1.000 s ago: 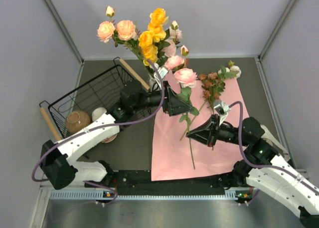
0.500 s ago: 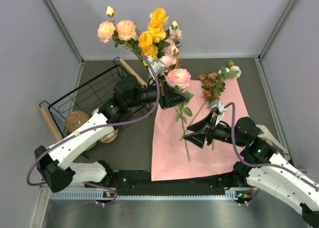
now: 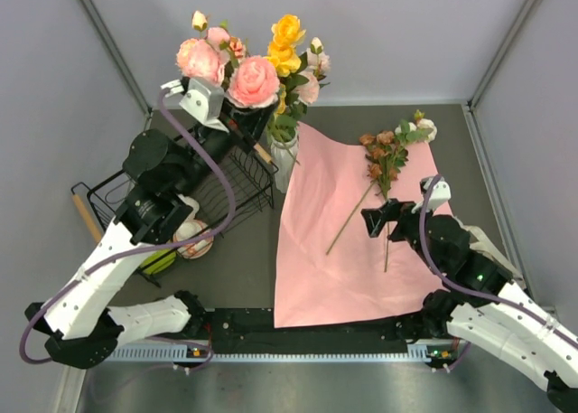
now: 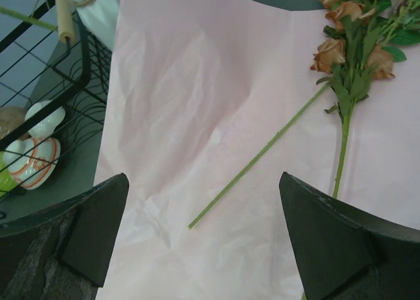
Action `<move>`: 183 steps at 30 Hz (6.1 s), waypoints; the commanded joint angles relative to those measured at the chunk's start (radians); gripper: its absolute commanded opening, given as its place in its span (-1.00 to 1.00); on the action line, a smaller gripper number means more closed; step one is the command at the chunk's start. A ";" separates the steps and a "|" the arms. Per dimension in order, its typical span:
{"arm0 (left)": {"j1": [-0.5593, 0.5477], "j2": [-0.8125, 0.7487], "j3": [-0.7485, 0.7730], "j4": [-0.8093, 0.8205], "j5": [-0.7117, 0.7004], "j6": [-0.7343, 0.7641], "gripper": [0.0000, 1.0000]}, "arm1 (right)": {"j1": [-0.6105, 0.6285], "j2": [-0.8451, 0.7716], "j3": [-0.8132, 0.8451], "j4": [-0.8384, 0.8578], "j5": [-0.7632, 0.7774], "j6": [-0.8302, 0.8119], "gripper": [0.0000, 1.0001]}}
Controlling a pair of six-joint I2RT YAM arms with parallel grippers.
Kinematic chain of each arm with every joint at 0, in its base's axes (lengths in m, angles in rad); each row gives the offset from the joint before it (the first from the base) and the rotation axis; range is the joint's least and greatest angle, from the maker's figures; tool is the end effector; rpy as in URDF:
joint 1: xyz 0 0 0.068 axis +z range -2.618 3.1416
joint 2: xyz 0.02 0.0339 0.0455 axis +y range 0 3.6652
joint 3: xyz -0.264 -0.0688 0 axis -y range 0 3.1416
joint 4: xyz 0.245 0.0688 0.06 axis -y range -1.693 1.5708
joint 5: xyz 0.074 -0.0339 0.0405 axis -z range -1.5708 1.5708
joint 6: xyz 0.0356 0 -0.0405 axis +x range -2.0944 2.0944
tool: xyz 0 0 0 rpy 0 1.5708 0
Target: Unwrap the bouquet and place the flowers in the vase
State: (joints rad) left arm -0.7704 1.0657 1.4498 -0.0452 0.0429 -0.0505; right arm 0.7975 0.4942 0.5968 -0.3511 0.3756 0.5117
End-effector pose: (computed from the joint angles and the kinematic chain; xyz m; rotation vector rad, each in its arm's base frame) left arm 0.1426 -0.1406 0.5284 0.4816 1.1708 -0.7383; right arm 0.0994 0.0832 0.2972 0.0071 1.8412 0.5881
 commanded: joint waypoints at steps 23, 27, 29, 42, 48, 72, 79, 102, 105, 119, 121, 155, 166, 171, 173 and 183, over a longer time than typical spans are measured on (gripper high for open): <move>0.161 0.250 0.199 0.100 -0.051 0.064 -1.00 | 0.006 -0.003 0.011 -0.065 0.065 0.067 0.97; 0.161 0.261 0.163 0.107 -0.048 0.063 -1.00 | 0.006 -0.005 0.011 -0.063 0.069 0.065 0.97; 0.160 0.258 0.140 0.123 -0.048 0.066 -1.00 | 0.005 -0.002 0.009 -0.063 0.069 0.064 0.97; 0.161 0.252 -0.057 0.208 -0.048 0.054 -1.00 | 0.006 0.043 0.014 -0.051 0.063 0.059 0.97; 0.161 0.278 -0.104 0.246 -0.052 0.055 -1.00 | 0.005 0.046 0.020 -0.046 0.051 0.057 0.97; 0.161 0.255 -0.241 0.229 -0.109 -0.051 -0.07 | -0.029 0.158 0.017 -0.046 0.010 0.117 0.98; 0.160 0.183 -0.227 0.131 -0.097 -0.095 0.42 | -0.181 0.277 0.044 -0.106 -0.073 0.151 0.98; 0.158 -0.237 -0.492 -0.171 0.411 -0.476 0.44 | -0.426 0.941 0.179 0.050 -0.017 0.113 0.06; 0.158 -0.237 -0.514 -0.136 0.466 -0.505 0.46 | -0.426 0.966 0.184 0.067 -0.017 0.097 -0.38; 0.051 -0.023 -0.532 0.269 0.549 -0.698 0.80 | -0.423 0.146 0.012 0.141 -0.335 -0.058 -1.00; 0.025 0.020 -0.522 0.310 0.537 -0.727 0.80 | -0.422 0.057 -0.020 0.158 -0.486 -0.045 -1.00; -0.092 0.317 -0.089 0.300 0.430 -0.631 -1.00 | -0.423 -0.197 -0.103 0.299 -1.052 0.065 0.02; -0.090 0.169 0.072 0.044 0.008 -0.033 -1.00 | -0.422 -0.169 -0.045 0.043 -0.603 -0.006 0.95; -0.052 0.146 0.051 0.184 -0.144 0.142 -1.00 | -0.422 -0.148 -0.048 0.047 -0.587 0.005 0.93; -0.027 0.161 0.060 0.217 -0.140 0.182 -1.00 | -0.423 -0.135 -0.043 0.049 -0.583 0.007 0.93; 0.082 0.284 0.149 0.286 -0.058 0.183 -1.00 | -0.423 -0.125 -0.049 0.049 -0.576 0.001 0.93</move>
State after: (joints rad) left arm -0.7250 1.3228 1.5688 0.1532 -0.0414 0.1108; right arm 0.3767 0.3626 0.5125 -0.3126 -0.2173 0.5240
